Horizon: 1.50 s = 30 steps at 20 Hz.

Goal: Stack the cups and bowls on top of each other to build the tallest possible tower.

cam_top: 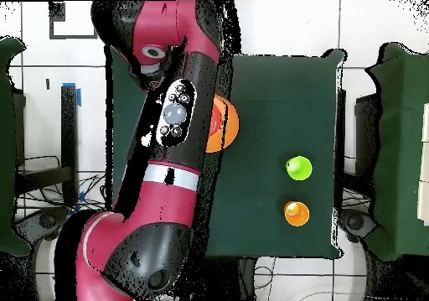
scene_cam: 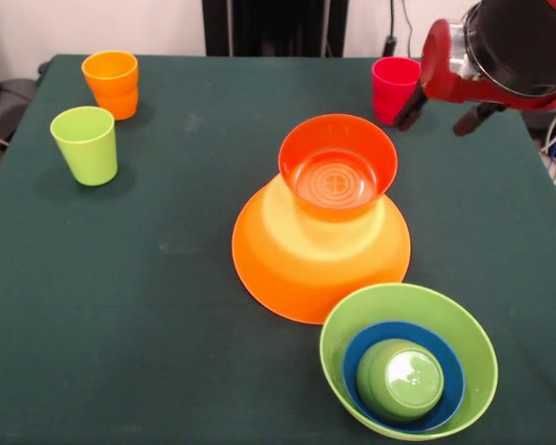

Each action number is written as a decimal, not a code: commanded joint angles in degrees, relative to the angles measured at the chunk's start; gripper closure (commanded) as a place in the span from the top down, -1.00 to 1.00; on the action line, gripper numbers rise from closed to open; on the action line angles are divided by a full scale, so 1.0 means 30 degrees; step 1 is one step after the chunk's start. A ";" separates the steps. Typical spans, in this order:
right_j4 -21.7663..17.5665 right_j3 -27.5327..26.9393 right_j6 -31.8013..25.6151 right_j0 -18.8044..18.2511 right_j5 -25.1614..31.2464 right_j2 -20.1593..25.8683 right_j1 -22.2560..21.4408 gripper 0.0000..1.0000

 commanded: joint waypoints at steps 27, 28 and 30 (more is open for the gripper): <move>-0.3124 0.4657 -0.1855 0.2342 -1.4182 0.6641 -0.0876 1.00; -0.3249 0.4609 -0.1956 0.2281 -1.4330 0.6690 -0.0804 1.00; -0.3466 0.4587 -0.2203 0.2160 -1.4535 0.6876 -0.0696 1.00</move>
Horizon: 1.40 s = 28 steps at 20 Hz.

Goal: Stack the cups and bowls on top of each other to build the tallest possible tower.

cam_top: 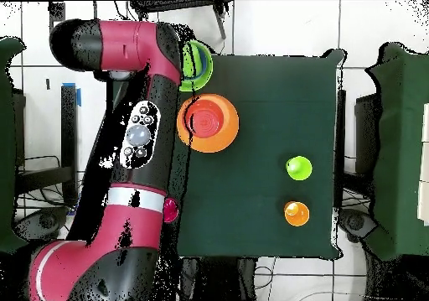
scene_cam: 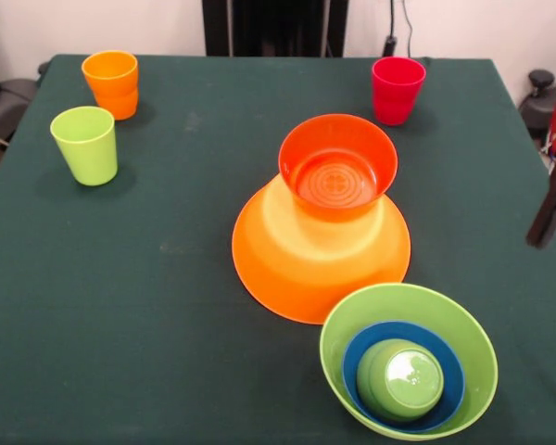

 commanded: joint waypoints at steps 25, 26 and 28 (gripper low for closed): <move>-0.6163 0.5307 -0.0591 -0.0140 -0.8093 0.5419 0.1355 1.00; -0.6262 0.5488 -0.0444 -0.0150 -0.8420 0.5549 0.1303 1.00; -0.6264 0.5521 -0.0671 -0.0307 -0.8112 0.5990 0.1298 1.00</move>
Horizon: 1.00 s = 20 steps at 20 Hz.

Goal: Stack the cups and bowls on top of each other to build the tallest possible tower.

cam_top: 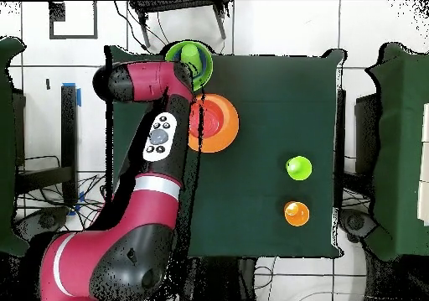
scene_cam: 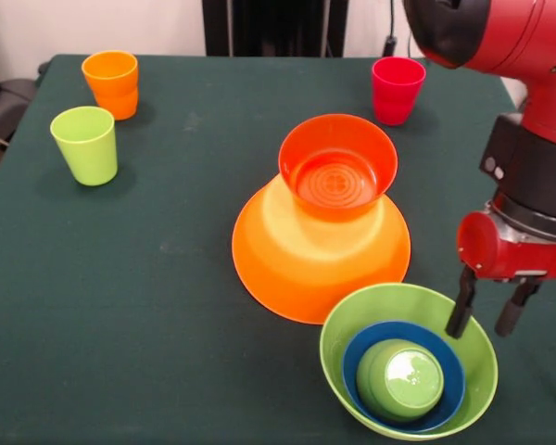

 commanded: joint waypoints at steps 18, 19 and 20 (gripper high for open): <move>-0.1460 0.4326 0.0663 -0.0110 0.0090 0.4389 0.0025 1.00; -0.1397 0.4375 0.0524 -0.0236 0.0102 0.4592 -0.0009 1.00; -0.1334 0.4423 0.0385 -0.0362 0.0113 0.4796 -0.0044 -1.00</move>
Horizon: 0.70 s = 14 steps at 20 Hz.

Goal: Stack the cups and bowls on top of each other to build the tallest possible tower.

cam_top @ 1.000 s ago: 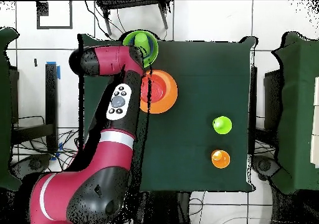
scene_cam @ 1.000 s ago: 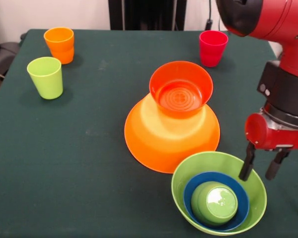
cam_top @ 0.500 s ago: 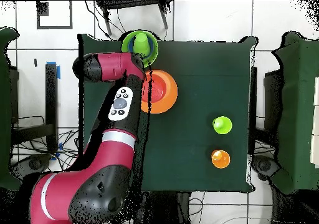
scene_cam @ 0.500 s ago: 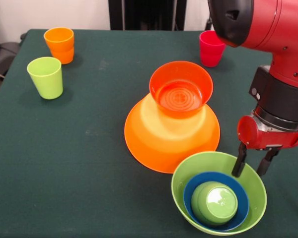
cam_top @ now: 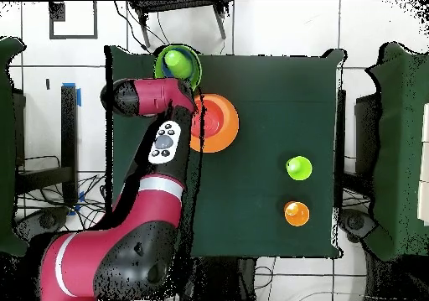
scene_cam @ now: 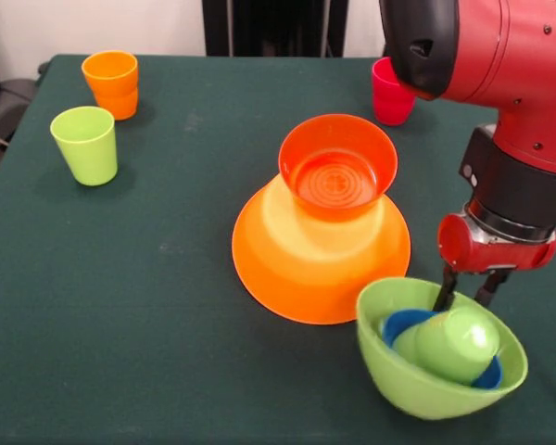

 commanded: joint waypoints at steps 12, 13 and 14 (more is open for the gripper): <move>-0.0564 0.1513 0.1355 0.0049 0.1928 0.2506 0.0106 -1.00; -0.0573 0.1512 0.1335 0.0077 0.2052 0.2460 0.0020 -1.00; -0.0570 0.1520 0.1299 0.0082 0.2146 0.2451 -0.0066 -1.00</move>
